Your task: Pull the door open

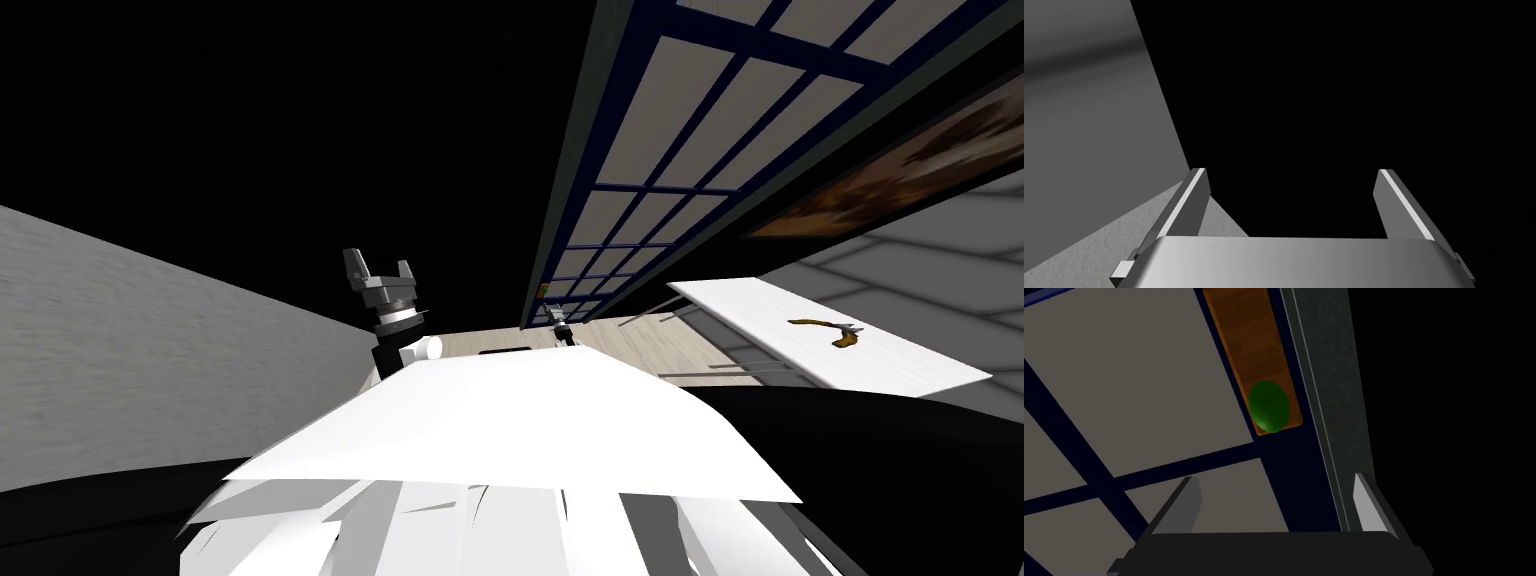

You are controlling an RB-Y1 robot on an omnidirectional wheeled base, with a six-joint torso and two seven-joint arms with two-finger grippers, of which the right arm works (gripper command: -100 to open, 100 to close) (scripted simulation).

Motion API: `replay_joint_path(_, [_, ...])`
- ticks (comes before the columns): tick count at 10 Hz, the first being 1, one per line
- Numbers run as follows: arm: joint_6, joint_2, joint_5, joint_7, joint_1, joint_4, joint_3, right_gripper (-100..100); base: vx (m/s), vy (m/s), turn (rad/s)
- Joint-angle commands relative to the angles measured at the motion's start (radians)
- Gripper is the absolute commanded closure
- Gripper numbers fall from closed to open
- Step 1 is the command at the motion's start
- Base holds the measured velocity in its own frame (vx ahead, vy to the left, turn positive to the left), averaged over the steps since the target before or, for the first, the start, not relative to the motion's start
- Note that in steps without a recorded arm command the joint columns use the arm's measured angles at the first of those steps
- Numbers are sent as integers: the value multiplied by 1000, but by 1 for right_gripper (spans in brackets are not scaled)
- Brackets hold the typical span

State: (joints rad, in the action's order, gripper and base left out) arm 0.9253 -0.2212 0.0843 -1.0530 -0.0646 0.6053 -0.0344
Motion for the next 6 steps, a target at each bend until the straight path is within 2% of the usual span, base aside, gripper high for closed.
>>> replay_joint_path(1, [0,2,8,-47,-8,-9,2,-100,-25,0,-87])
replay_joint_path(6, [-3,5,28,-152,-27,-26,6,-100,-28,-4,-56])
